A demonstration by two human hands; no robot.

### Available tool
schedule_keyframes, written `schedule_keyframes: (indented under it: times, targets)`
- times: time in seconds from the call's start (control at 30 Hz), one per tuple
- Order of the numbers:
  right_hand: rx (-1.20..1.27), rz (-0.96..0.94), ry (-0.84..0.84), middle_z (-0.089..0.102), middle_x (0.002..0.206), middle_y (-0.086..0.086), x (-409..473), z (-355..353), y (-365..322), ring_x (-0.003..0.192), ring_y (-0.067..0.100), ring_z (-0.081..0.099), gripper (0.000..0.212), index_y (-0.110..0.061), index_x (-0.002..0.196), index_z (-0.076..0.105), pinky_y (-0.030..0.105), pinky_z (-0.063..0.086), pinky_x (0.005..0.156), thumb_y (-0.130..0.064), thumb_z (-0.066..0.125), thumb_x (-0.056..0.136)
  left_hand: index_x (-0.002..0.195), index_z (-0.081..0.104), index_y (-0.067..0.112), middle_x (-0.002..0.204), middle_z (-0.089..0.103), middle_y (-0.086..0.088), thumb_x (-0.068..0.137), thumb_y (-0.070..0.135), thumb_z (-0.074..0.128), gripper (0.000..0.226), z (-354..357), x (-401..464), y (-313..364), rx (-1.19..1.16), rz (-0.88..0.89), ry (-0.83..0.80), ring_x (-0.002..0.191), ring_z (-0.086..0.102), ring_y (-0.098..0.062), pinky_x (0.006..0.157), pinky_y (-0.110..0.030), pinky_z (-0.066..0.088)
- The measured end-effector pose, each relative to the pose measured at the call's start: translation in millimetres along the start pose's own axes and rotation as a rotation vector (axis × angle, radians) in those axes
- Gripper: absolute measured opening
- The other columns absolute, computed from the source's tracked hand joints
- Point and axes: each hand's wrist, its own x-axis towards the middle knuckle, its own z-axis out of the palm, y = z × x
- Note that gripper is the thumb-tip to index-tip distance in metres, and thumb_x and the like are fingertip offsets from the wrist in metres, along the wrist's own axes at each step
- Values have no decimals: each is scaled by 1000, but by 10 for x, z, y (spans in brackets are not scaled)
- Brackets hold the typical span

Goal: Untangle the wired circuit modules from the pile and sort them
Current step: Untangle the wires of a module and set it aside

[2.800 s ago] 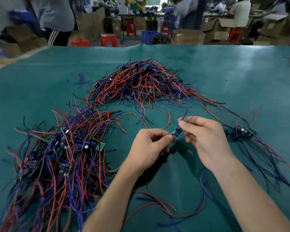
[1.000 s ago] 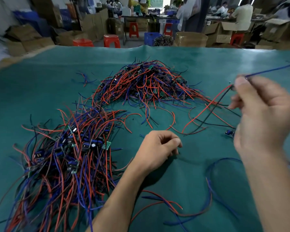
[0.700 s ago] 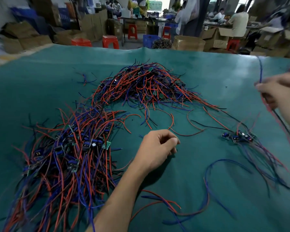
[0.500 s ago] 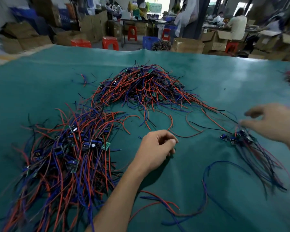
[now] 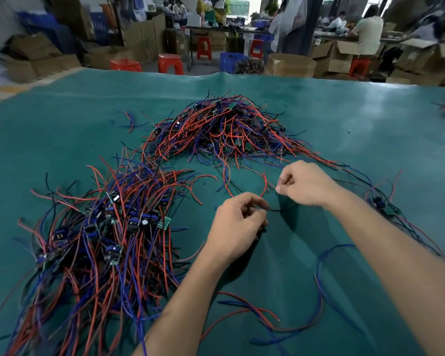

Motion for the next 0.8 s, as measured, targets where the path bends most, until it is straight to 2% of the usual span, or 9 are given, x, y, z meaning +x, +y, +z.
schedule_keyframes:
  times: [0.13, 0.2, 0.27, 0.33, 0.4, 0.47, 0.6, 0.7, 0.8]
  targets:
    - [32, -68, 50, 65, 74, -13, -29, 31, -183, 81, 16, 59, 14, -25, 71, 69, 27, 42, 72, -24, 77, 83, 89, 65, 14, 71, 66, -8, 88, 2, 59, 14, -4, 25, -25, 12, 24, 106, 49, 55, -16, 50, -28, 49]
    - [65, -113, 109, 69, 90, -8, 36, 2, -317, 90, 17, 58, 5, -24, 84, 71, 29, 46, 80, -21, 74, 82, 86, 61, 16, 65, 63, -2, 86, 4, 60, 12, -16, 44, -46, 31, 35, 143, 45, 56, -17, 50, -32, 51]
    - [78, -140, 137, 68, 109, -2, 158, -14, -464, 101, 20, 59, 17, -21, 103, 69, 33, 48, 92, -24, 72, 86, 83, 58, 17, 62, 62, -1, 84, 6, 60, 12, -23, 55, -57, 25, 38, 159, 45, 57, -18, 50, -34, 51]
    - [92, -142, 104, 69, 116, 2, 298, 12, -642, 109, 25, 63, 31, -19, 116, 67, 38, 51, 98, -36, 70, 91, 81, 56, 18, 60, 61, -1, 79, 11, 59, 9, -18, 53, -56, 31, 46, 162, 45, 57, -18, 51, -33, 50]
    - [156, -94, 59, 71, 104, 5, 429, 86, -833, 101, 29, 66, 38, -16, 107, 70, 40, 54, 90, -51, 63, 94, 81, 56, 19, 58, 62, 0, 74, 16, 57, 7, -10, 55, -54, 32, 48, 162, 46, 57, -18, 52, -35, 51]
    - [222, -35, 31, 63, 79, 6, 511, 172, -1005, 81, 31, 65, 49, -12, 78, 63, 38, 53, 75, -58, 60, 94, 80, 56, 18, 59, 63, 1, 73, 17, 56, 7, -18, 59, -61, 17, 43, 173, 47, 58, -18, 53, -37, 52]
    - [232, -17, 105, 62, 80, 14, 551, 344, -1092, 81, 35, 67, 39, -13, 63, 54, 42, 58, 78, -29, 69, 95, 77, 57, 20, 61, 63, 0, 72, 18, 55, 5, -23, 58, -61, -2, 38, 199, 49, 58, -21, 49, -39, 52]
    - [338, 25, 132, 71, 77, 13, 516, 287, -941, 80, 34, 70, 27, -12, 63, 69, 37, 58, 77, -23, 73, 88, 76, 57, 24, 62, 63, -1, 73, 23, 55, 4, -50, 62, -47, 15, 45, 359, 51, 56, -23, 52, -38, 49]
    - [593, 71, 224, 69, 59, 4, 342, 135, -661, 57, 22, 62, 17, -14, 64, 77, 29, 50, 57, -22, 75, 79, 77, 58, 21, 67, 64, -2, 80, 22, 57, 3, -108, 79, -38, -10, 21, 499, 60, 58, -25, 67, -50, 54]
